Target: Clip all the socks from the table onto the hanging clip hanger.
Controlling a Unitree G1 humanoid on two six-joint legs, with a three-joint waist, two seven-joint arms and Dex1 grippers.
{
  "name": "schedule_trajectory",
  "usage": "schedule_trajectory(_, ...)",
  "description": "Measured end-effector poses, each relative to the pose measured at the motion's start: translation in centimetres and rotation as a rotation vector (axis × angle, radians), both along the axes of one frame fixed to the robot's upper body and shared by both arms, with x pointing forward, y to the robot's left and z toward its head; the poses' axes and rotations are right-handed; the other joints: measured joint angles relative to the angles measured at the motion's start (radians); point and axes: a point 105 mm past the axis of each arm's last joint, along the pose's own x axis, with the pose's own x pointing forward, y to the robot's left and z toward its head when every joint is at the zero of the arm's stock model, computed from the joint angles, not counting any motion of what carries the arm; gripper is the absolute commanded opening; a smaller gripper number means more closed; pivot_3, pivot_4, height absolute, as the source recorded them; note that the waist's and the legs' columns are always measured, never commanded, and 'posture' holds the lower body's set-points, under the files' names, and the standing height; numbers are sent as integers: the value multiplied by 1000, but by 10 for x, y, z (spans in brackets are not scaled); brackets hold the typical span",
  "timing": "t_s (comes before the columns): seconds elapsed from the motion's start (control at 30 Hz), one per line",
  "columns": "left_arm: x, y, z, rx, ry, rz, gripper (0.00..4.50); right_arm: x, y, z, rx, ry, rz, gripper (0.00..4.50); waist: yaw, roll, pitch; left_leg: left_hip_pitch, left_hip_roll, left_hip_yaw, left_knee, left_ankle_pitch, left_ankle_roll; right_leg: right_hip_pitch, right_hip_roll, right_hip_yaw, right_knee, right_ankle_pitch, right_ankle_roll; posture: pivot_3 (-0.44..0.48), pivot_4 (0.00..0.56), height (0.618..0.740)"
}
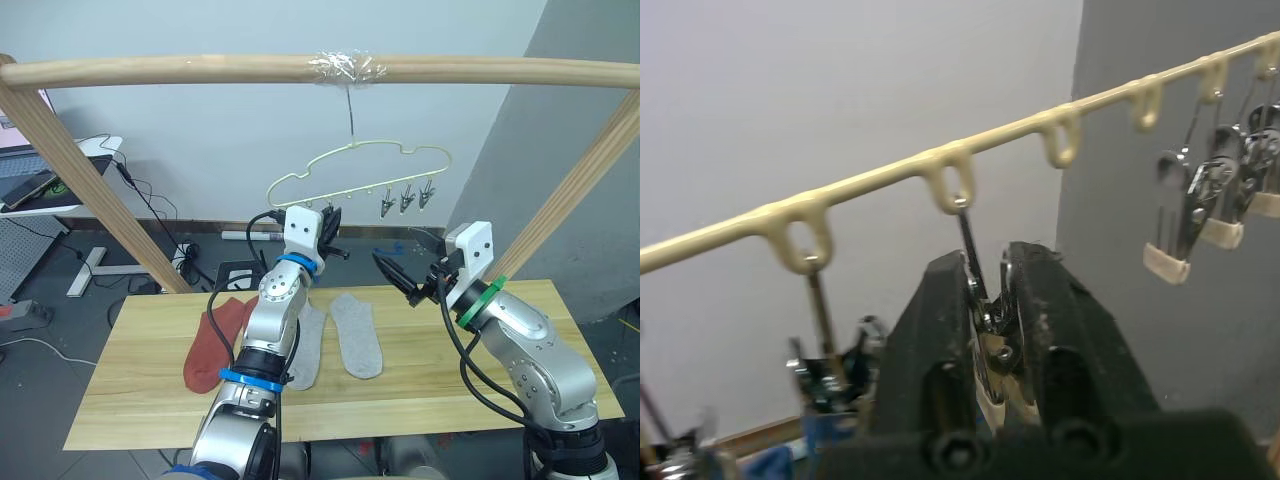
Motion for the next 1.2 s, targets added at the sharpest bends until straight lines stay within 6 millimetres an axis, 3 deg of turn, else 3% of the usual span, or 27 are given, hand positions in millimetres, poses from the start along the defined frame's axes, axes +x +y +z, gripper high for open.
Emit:
schedule_trajectory(0.3, 0, 2, -1, 2, 14, -3, 37, 0, 2, -4, -30, 6, 5, 4500, 0, 0, 0, 1, 0, 0, 0, 0, 0, 0, 0, 0, 0, 0, 0, -110, 118, 740)
schedule_trajectory(0.67, -14, 39, 10, -89, 146, -68, 37, 28, 27, -127, -539, 242, 115, 4500, -19, 0, 0, 2, 1, 0, 1, 0, 0, 1, 1, 0, 2, 0, 0, -40, 112, 740)
schedule_trajectory(0.87, -25, 59, 15, -70, 176, -67, 37, 29, 39, -190, -605, 403, 193, 4500, -16, 0, 0, 2, 0, 0, 1, 0, 0, 1, 1, 1, 2, 3, -6, 17, 101, 740)
schedule_trajectory(0.97, -31, 55, 15, -68, 186, -80, 37, 35, 43, -205, -629, 415, 190, 4500, -8, 0, -1, 2, 1, 0, 1, 1, -1, 0, 1, 1, 3, 4, -6, 41, 99, 740)
schedule_trajectory(1.13, -40, 54, 15, -67, 197, -83, 37, 47, 46, -204, -646, 388, 188, 4500, 3, -1, -2, 3, 1, -1, 1, 1, -2, 1, 1, 1, 4, 4, -7, 56, 95, 740)
schedule_trajectory(1.2, -43, 54, 14, -68, 203, -87, 37, 47, 45, -207, -637, 396, 192, 3896, 8, -1, -4, 4, 1, -1, 1, 1, -2, 1, 1, 1, 4, 4, -7, 56, 95, 740)
